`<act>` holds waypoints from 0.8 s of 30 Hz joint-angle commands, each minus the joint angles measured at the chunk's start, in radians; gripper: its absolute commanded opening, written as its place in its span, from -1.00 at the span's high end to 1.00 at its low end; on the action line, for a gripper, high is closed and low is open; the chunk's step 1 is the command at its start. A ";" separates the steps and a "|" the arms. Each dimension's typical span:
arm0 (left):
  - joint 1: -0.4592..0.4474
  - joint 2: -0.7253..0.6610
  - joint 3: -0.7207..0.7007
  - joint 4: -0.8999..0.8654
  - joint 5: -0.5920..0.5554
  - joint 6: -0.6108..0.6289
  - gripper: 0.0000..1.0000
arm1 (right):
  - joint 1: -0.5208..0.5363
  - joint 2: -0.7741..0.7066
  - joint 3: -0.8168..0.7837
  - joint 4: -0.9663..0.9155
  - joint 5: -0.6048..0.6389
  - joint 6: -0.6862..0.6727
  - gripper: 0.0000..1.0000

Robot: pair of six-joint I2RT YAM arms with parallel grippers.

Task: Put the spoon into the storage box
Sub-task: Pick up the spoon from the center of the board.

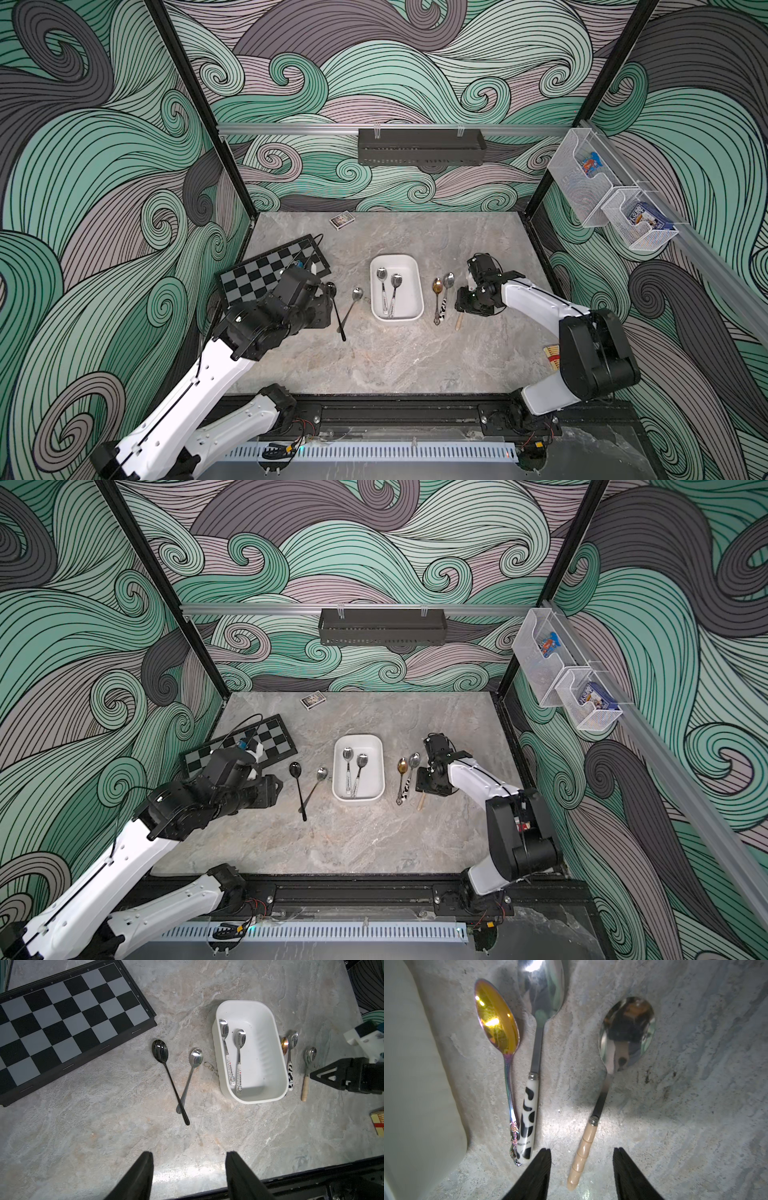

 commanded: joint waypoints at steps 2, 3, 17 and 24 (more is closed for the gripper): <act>0.015 -0.075 -0.009 -0.027 -0.057 0.052 -0.21 | 0.006 0.047 0.019 -0.036 0.033 0.032 -0.04; 0.016 -0.085 -0.016 -0.029 -0.062 0.058 -0.21 | 0.012 0.067 0.022 -0.035 0.033 0.033 -0.03; 0.017 -0.161 -0.111 0.039 -0.082 0.073 -0.22 | 0.093 0.185 0.045 -0.037 0.108 0.066 0.23; 0.018 -0.158 -0.138 0.062 -0.084 0.083 -0.22 | 0.100 0.167 0.027 -0.040 0.130 0.061 0.61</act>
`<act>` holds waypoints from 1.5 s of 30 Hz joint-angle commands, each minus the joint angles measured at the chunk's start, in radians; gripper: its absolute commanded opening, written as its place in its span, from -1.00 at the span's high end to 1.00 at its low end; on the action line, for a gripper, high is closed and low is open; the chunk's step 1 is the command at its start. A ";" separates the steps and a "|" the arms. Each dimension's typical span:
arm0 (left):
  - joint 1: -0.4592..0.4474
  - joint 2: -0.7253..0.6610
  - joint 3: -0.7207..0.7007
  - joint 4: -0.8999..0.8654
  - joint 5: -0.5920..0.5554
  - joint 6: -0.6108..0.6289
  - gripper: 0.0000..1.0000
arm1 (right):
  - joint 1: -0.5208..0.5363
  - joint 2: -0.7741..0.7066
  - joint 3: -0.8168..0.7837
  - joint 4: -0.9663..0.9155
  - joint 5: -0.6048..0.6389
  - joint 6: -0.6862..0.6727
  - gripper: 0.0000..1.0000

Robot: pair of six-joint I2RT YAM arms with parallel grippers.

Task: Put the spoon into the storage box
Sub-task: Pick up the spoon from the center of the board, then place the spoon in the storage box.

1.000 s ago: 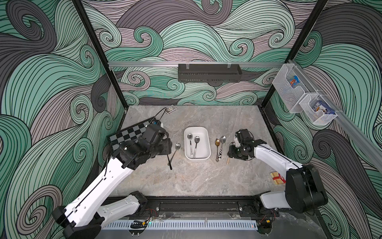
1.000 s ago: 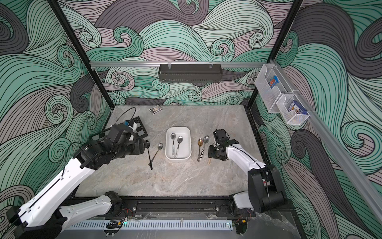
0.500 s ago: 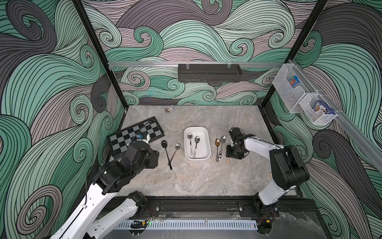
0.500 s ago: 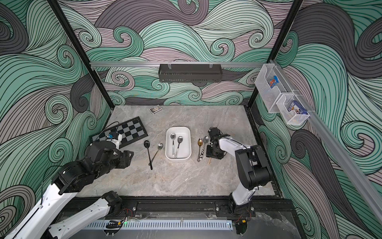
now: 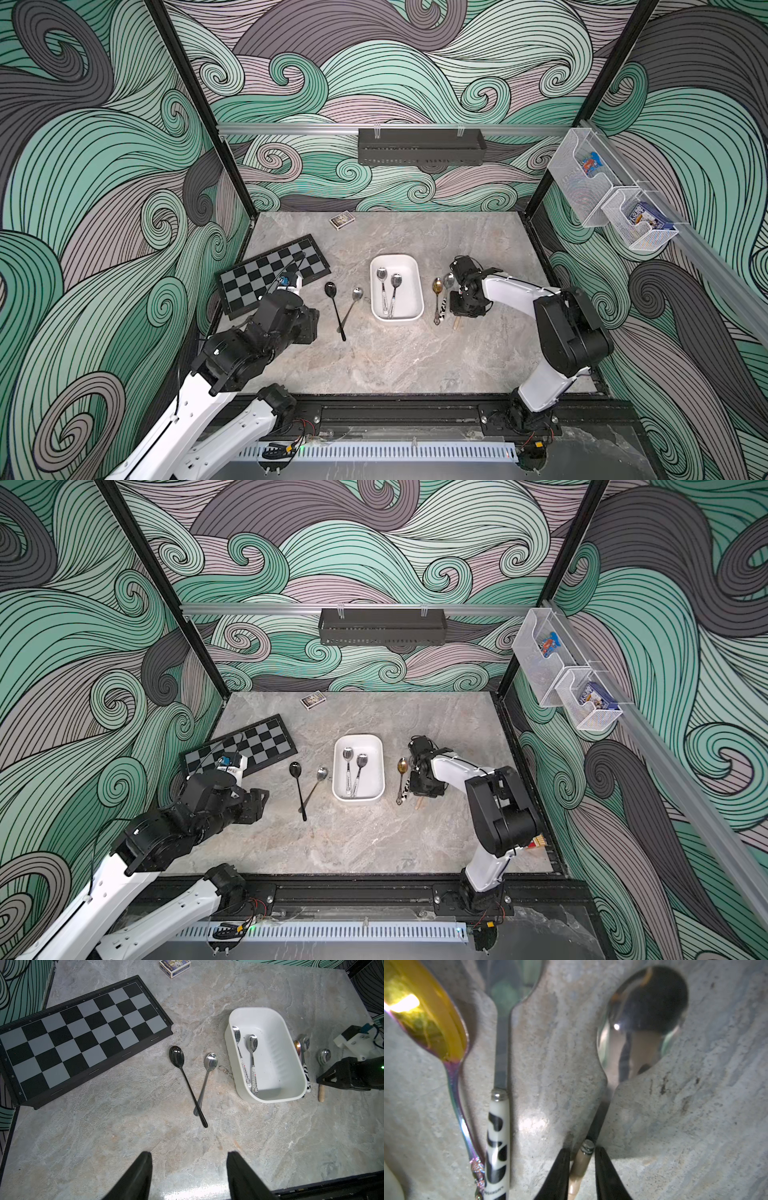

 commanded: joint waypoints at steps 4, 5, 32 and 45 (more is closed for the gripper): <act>0.007 0.002 -0.010 0.031 -0.019 0.012 -0.22 | 0.005 -0.033 -0.036 -0.017 -0.013 -0.007 0.79; 0.007 -0.002 -0.012 0.032 -0.020 0.011 -0.23 | 0.005 -0.049 -0.037 -0.016 -0.014 -0.010 0.81; 0.005 0.000 -0.033 0.038 -0.033 -0.001 -0.23 | 0.331 0.125 0.615 -0.285 -0.067 0.006 0.85; 0.005 0.022 -0.030 0.036 -0.035 -0.001 -0.23 | 0.349 0.361 0.679 -0.284 0.020 0.069 0.84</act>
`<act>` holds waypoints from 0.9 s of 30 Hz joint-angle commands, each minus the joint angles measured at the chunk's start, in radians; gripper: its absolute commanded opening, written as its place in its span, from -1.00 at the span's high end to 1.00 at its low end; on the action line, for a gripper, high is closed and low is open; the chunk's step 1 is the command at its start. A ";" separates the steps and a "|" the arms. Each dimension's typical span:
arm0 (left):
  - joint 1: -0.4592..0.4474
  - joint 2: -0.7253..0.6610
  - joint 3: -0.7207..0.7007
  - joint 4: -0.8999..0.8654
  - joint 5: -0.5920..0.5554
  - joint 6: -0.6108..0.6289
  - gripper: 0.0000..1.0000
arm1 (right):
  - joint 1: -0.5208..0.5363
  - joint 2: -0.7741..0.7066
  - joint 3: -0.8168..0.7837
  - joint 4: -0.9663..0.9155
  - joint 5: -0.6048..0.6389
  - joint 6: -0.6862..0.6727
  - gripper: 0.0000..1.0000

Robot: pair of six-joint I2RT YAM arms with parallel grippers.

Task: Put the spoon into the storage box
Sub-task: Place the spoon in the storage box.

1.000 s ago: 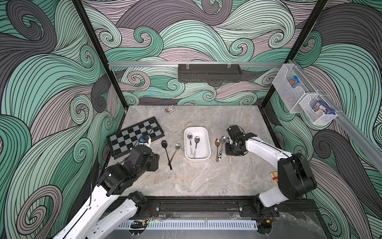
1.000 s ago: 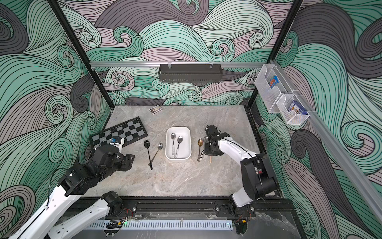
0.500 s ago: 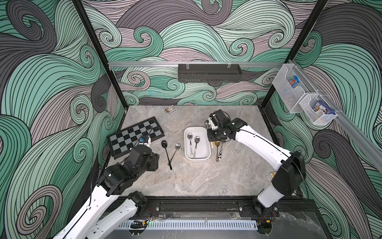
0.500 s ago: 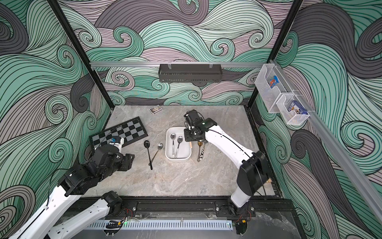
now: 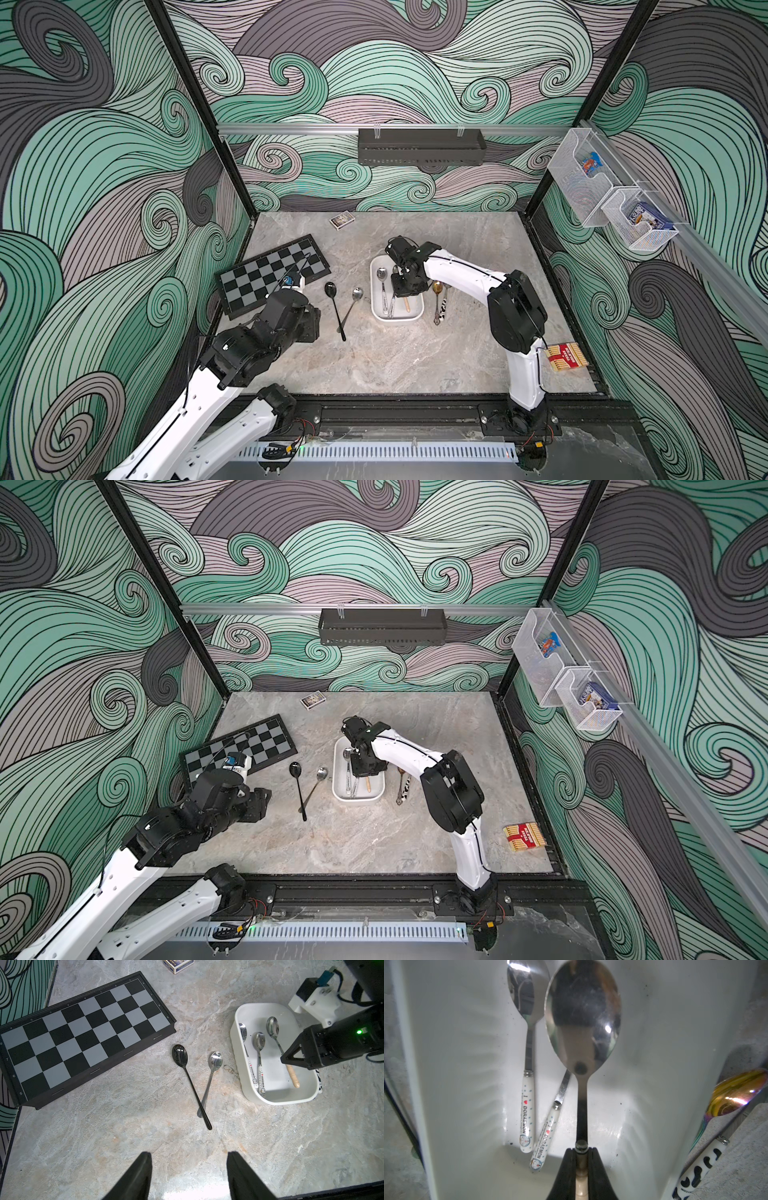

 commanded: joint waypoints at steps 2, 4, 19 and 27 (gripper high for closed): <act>0.005 0.000 -0.001 0.007 -0.013 -0.002 -0.23 | -0.001 0.033 0.013 -0.015 0.051 0.028 0.82; 0.005 0.001 -0.001 0.008 -0.013 -0.003 -0.23 | -0.004 0.050 0.016 -0.016 0.061 0.032 0.80; 0.004 0.049 -0.005 0.011 0.000 -0.001 -0.23 | 0.001 0.041 0.008 0.017 0.097 0.027 0.27; 0.011 0.217 0.032 -0.006 0.041 -0.073 -0.23 | 0.005 -0.229 -0.069 0.026 0.081 -0.034 0.12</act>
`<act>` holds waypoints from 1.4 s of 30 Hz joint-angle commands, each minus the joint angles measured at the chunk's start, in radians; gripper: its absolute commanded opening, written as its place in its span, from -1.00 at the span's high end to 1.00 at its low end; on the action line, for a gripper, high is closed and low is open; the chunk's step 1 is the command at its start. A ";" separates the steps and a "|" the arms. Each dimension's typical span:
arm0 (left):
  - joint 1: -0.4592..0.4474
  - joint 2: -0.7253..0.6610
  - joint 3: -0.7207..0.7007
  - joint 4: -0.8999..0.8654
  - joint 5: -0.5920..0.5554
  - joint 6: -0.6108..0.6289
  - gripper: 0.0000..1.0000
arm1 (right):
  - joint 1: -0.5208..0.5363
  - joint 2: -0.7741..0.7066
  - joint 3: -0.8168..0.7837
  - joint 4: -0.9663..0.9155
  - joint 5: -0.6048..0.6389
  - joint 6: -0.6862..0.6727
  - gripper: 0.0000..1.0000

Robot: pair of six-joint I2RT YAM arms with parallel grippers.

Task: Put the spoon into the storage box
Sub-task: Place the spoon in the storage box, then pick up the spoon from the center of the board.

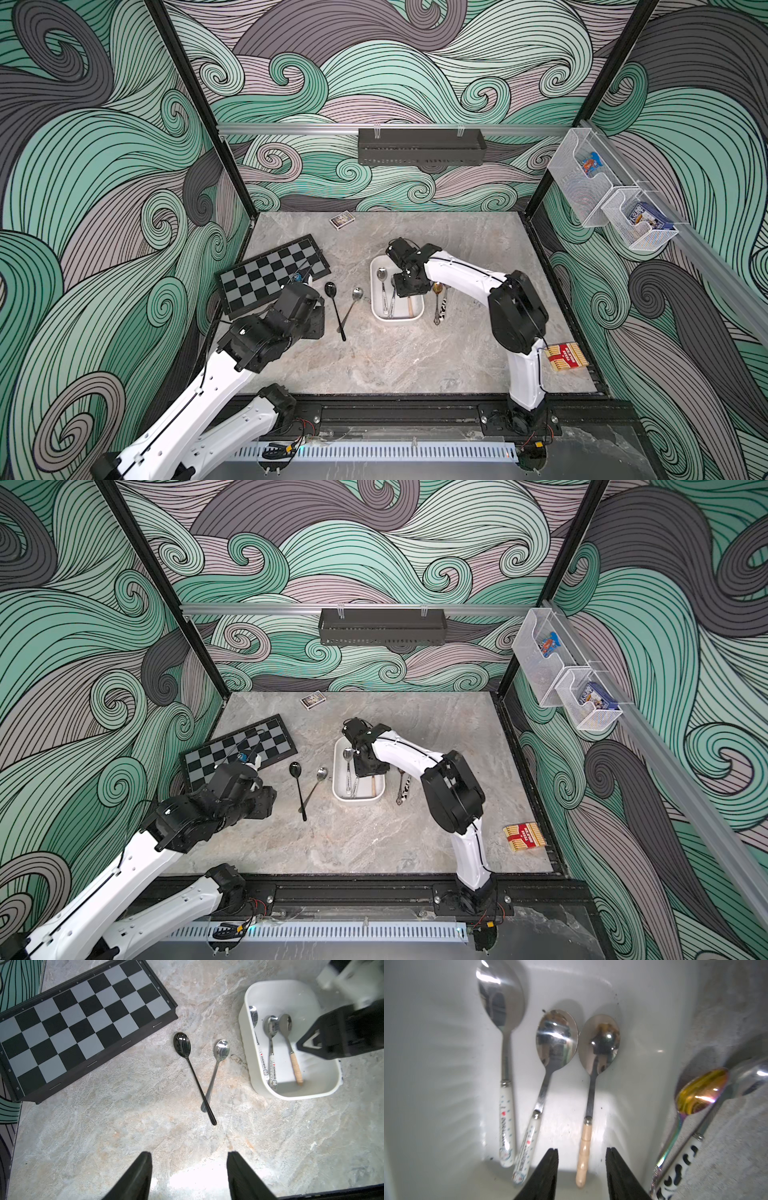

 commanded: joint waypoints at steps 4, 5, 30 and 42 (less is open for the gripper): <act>0.013 0.239 0.050 0.088 0.080 -0.152 -0.19 | -0.003 -0.304 -0.106 0.005 0.004 -0.075 0.09; 0.015 0.279 0.043 0.143 0.072 -0.158 -0.19 | -0.008 -0.351 -0.139 0.006 0.000 -0.081 0.07; 0.237 0.964 0.105 0.487 0.194 -0.178 0.24 | -0.194 -1.026 -0.654 0.023 -0.150 -0.175 -0.01; 0.259 0.972 0.067 0.526 0.196 -0.152 0.64 | -0.197 -1.020 -0.662 0.026 -0.144 -0.181 -0.02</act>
